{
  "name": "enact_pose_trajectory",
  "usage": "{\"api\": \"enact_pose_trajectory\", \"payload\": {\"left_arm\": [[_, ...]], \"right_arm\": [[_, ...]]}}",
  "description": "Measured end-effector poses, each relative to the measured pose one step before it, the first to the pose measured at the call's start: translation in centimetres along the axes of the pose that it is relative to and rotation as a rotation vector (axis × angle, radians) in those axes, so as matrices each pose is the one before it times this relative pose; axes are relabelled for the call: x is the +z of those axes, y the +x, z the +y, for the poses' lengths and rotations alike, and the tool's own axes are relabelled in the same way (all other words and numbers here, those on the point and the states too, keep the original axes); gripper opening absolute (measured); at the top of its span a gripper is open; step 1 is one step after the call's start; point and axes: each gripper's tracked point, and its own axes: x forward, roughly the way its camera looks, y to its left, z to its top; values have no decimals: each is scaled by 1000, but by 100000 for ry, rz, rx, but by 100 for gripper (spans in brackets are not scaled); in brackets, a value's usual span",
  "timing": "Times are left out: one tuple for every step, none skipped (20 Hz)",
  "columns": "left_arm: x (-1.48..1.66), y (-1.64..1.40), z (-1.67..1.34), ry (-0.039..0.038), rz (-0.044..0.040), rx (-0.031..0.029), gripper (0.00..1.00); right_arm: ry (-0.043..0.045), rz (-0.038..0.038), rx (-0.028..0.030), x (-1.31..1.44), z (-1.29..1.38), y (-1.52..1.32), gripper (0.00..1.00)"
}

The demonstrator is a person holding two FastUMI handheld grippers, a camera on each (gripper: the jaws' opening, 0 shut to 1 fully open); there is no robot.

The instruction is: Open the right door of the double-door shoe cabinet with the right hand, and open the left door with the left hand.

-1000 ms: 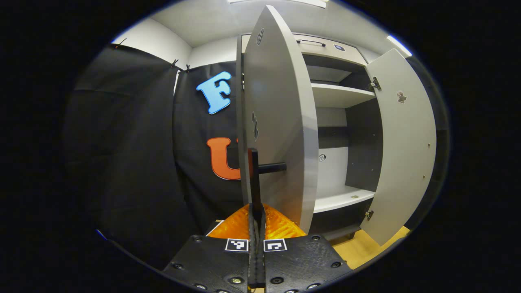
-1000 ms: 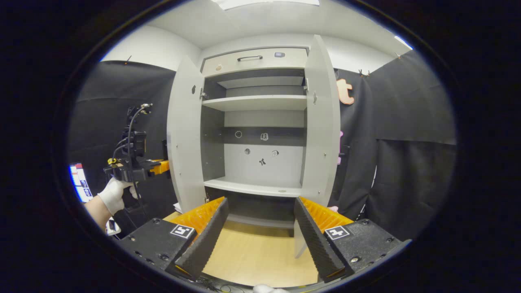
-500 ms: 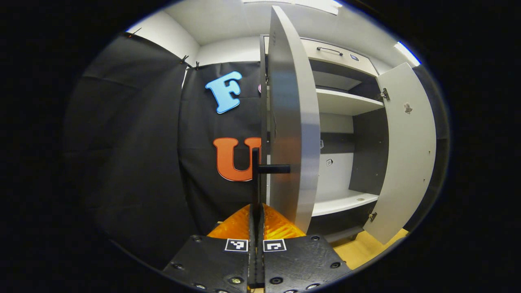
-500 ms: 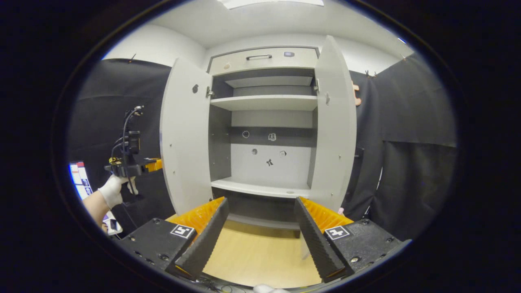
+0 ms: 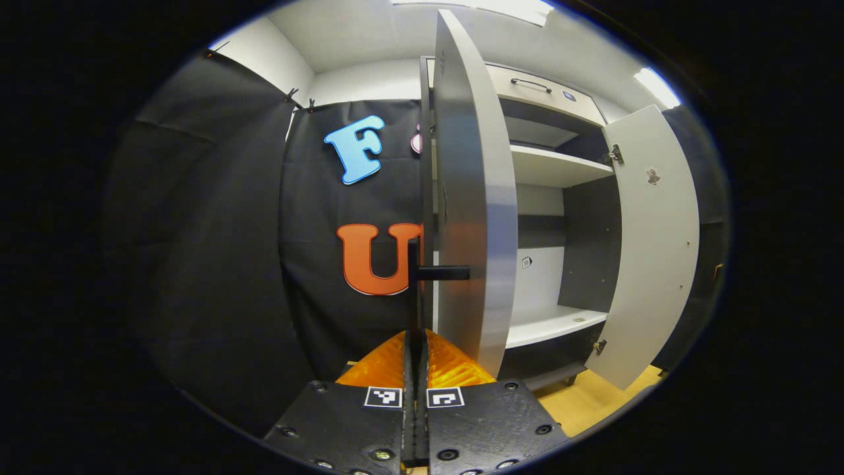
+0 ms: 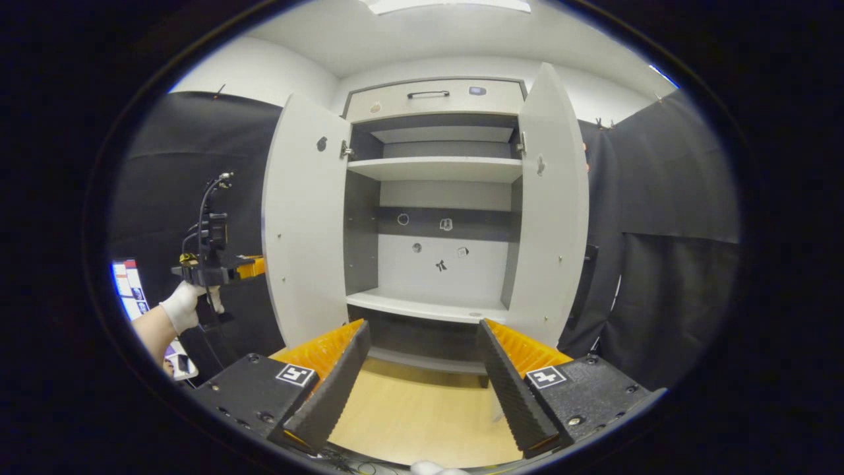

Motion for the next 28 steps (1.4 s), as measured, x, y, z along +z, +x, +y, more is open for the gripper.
{"api": "enact_pose_trajectory", "payload": {"left_arm": [[-87,-83,-82,-283,642,464,0],[-31,-52,6,-217,356,388,0],[150,-60,-33,-213,6,629,0],[-5,22,-47,-83,366,194,0],[41,-14,-332,-186,247,-735,0],[-108,149,510,527,455,1493,0],[-15,-141,391,-862,573,1358,2],[-29,-394,691,-754,314,1681,19],[-171,-124,319,-1083,834,1168,35],[63,-443,452,-740,373,1448,50],[299,-444,358,1017,-479,1026,66],[85,-587,633,2794,-860,1957,88],[-161,-481,402,2353,390,823,89],[14,-851,-96,864,-173,-686,89],[326,-821,-523,-56,-676,-1102,91],[309,-792,-156,366,-595,-198,94],[248,-364,226,774,-770,758,98],[290,-422,36,594,-651,313,97],[30,-300,-277,-35,348,267,97],[-109,-436,-456,-578,972,-343,97],[133,-683,-347,-147,622,705,97],[38,-719,-123,576,332,1338,97],[390,-759,-381,551,-19,969,97],[357,-775,-499,78,-589,329,100],[503,-679,-665,-351,-326,175,97],[399,-706,-628,-310,-55,232,97],[395,-727,-634,11,-3,355,97],[628,-822,-785,-58,-438,-262,97]], "right_arm": [[403,461,221,40,71,82,100],[190,173,208,73,58,-38,100],[73,-499,-195,254,-49,10,100],[-289,-241,85,104,10,-58,100],[-373,-377,283,160,116,-54,100],[-467,-489,28,35,97,-142,100],[-495,-183,275,78,72,-98,100],[-400,147,446,-6,136,-198,100],[-215,-69,167,88,95,-35,100],[-113,-83,100,49,63,22,100],[50,-232,331,125,29,17,100],[98,-236,-17,49,-46,-133,100],[267,-400,347,134,-6,-79,100],[236,-334,300,91,-143,-89,100],[140,-196,458,101,-87,-64,100],[142,-178,637,27,21,12,100],[77,-230,561,95,85,56,100],[123,-518,466,127,47,79,100],[118,-282,649,140,-76,78,100],[233,-372,553,72,-137,-14,100],[358,-450,497,179,-255,-41,100],[250,-276,575,72,-310,-279,100],[194,-176,366,114,-402,-128,100],[96,-198,492,84,-375,-53,100],[-172,-18,279,136,-393,-12,100],[-249,120,20,63,-323,17,100],[-20,-311,193,235,-426,-20,100],[-68,-347,-144,278,-523,-185,100]]}}
